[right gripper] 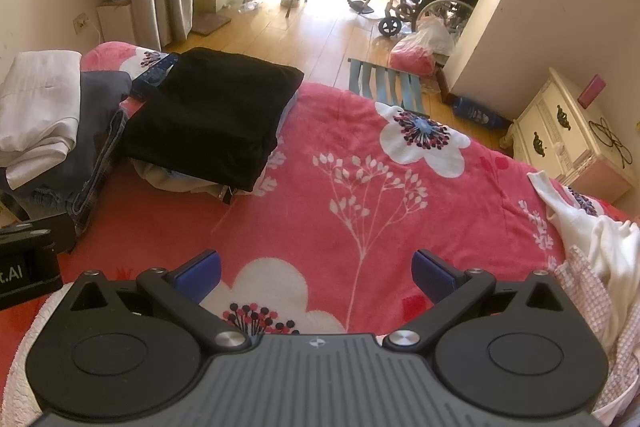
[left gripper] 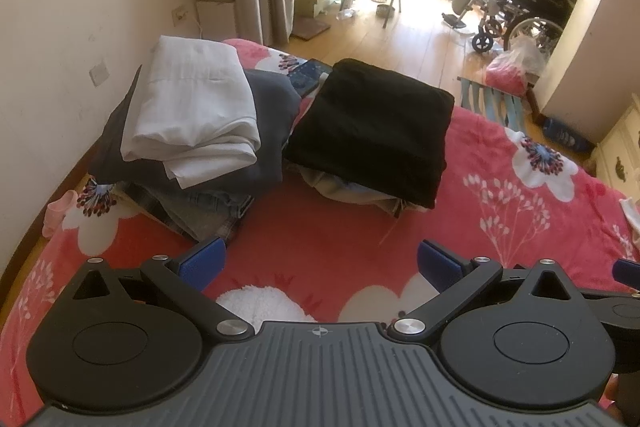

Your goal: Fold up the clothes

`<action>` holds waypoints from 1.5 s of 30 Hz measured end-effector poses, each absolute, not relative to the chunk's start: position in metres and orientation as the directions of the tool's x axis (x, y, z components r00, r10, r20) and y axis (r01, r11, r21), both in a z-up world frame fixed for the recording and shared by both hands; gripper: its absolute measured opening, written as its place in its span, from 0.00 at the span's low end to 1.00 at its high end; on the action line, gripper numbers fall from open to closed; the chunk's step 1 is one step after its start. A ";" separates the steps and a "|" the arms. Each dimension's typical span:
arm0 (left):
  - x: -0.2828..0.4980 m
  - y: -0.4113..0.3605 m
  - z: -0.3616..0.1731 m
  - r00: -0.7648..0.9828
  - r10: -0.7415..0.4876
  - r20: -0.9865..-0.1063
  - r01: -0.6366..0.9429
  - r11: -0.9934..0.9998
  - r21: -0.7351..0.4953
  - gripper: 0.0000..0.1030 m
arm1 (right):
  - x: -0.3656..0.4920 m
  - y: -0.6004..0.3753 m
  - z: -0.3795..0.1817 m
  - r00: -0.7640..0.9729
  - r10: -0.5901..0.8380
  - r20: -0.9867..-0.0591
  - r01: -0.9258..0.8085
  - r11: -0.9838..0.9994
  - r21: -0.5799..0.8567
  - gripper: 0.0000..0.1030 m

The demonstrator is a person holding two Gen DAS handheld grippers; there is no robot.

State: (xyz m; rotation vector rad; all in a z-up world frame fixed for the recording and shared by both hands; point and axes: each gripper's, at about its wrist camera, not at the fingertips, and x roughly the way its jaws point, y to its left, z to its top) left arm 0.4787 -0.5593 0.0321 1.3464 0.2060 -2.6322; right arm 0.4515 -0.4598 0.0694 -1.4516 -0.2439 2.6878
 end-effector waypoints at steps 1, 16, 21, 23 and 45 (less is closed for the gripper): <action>0.478 -0.560 0.032 -0.574 -0.095 -0.813 0.220 -0.974 -0.042 1.00 | 0.452 -0.460 0.069 -0.549 0.143 -0.824 0.008 -0.984 -0.176 1.00; 0.477 -0.561 0.030 -0.566 -0.097 -0.819 0.225 -0.973 -0.041 1.00 | 0.453 -0.460 0.067 -0.544 0.147 -0.826 0.002 -0.984 -0.176 1.00; 0.476 -0.561 0.029 -0.561 -0.097 -0.822 0.226 -0.973 -0.040 1.00 | 0.453 -0.459 0.067 -0.543 0.145 -0.827 0.005 -0.984 -0.176 1.00; 0.476 -0.561 0.028 -0.558 -0.097 -0.824 0.227 -0.973 -0.040 1.00 | 0.453 -0.459 0.066 -0.542 0.146 -0.828 0.005 -0.984 -0.177 1.00; 0.475 -0.564 0.027 -0.549 -0.094 -0.831 0.232 -0.972 -0.044 1.00 | 0.453 -0.461 0.065 -0.537 0.147 -0.830 0.010 -0.983 -0.181 1.00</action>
